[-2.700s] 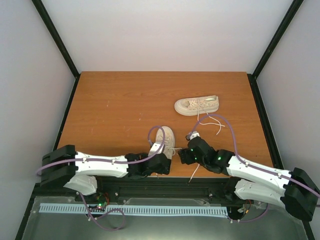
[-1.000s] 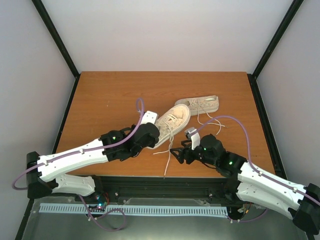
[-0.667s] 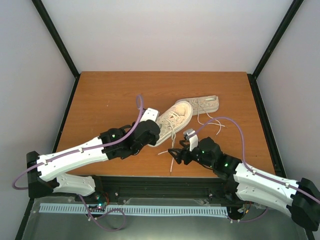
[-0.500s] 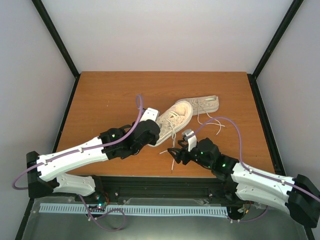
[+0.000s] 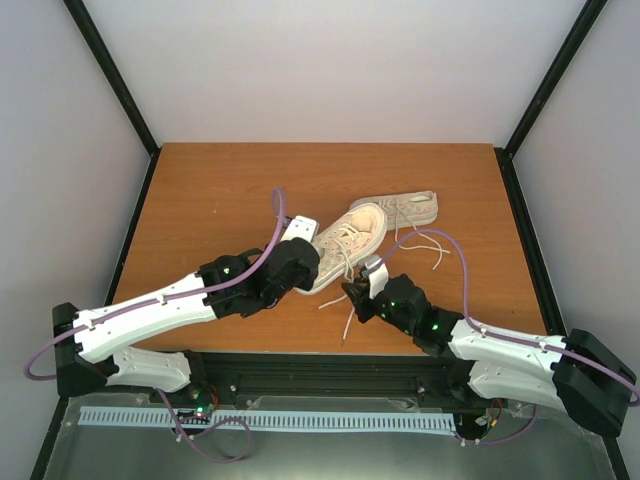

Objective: Tie the shoes
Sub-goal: Place the shoe at the center of the board.

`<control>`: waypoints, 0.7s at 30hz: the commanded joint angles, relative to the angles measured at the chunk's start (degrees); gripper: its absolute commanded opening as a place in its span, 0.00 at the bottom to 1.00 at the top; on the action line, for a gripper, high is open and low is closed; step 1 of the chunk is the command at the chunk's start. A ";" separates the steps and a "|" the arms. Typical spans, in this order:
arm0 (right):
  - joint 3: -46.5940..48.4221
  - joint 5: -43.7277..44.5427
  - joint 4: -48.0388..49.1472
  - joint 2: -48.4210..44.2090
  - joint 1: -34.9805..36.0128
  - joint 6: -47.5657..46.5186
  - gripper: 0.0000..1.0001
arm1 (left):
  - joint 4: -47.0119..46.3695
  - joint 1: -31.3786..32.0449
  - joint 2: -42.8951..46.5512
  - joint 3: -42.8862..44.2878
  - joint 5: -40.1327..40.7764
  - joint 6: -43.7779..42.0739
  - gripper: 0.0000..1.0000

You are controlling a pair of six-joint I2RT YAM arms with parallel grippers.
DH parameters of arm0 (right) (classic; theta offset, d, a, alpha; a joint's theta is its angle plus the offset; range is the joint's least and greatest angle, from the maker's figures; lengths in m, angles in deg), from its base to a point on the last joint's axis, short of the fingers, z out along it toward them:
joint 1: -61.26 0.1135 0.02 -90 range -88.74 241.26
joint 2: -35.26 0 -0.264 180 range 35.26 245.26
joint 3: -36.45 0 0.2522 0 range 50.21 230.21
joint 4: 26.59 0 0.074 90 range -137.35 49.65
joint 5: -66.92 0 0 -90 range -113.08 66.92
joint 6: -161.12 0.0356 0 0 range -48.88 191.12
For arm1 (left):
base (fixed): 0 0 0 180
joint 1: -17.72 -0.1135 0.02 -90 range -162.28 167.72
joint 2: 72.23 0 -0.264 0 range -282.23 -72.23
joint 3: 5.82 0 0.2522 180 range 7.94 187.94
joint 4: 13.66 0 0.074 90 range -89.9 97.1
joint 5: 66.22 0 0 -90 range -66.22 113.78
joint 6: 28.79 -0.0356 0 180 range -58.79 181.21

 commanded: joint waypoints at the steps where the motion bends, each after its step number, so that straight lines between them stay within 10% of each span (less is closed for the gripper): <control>1: 3.31 6.24 -3.96 -3.15 1.04 -0.07 0.08 | -3.78 -0.25 2.25 2.44 3.51 1.64 0.01; 8: 11.77 9.68 -26.17 -14.68 1.37 2.05 0.03 | -3.55 -0.25 2.32 -3.18 11.41 7.72 0.01; 21: 28.13 3.87 -36.52 2.77 1.37 2.73 0.03 | -18.76 -0.26 -8.52 -14.27 -1.12 10.08 0.01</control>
